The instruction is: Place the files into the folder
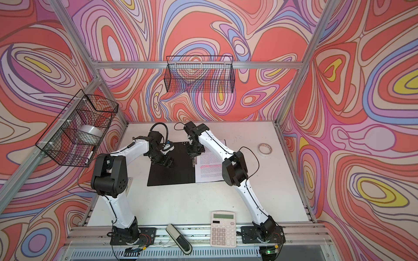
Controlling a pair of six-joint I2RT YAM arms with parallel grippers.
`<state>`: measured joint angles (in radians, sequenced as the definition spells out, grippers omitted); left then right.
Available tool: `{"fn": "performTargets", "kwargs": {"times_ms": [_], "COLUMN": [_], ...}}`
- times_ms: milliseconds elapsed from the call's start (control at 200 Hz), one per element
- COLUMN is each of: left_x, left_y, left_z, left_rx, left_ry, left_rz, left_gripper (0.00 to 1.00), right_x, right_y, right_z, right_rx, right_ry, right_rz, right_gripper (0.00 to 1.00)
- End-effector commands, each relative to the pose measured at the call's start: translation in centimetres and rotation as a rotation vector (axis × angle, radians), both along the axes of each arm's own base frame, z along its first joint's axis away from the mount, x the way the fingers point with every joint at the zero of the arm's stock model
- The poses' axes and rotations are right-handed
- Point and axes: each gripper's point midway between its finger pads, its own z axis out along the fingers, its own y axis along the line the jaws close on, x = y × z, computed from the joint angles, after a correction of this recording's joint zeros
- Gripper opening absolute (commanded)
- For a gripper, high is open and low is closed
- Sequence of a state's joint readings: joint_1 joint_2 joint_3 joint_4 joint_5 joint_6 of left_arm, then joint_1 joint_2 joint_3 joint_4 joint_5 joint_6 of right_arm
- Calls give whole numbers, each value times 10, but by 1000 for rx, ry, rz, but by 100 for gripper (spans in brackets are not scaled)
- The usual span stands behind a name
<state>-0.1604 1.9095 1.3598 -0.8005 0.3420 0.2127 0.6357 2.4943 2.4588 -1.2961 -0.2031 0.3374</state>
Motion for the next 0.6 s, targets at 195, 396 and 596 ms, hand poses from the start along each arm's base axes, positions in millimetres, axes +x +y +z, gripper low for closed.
{"fn": "performTargets", "kwargs": {"times_ms": [195, 396, 596], "left_x": [-2, -2, -3], "left_y": [2, 3, 3], "left_z": [2, 1, 0], "left_rx": [-17, -22, -23], "left_ry": [21, 26, 29], "left_rz": [9, 11, 9], "left_gripper": [83, 83, 83], "right_x": [2, 1, -3], "right_y": [8, 10, 4], "right_z": [8, 7, -4], "right_rx": [56, 69, 33], "right_ry": [-4, 7, 29], "right_rz": [4, 0, -5], "right_gripper": [16, 16, 16]}}
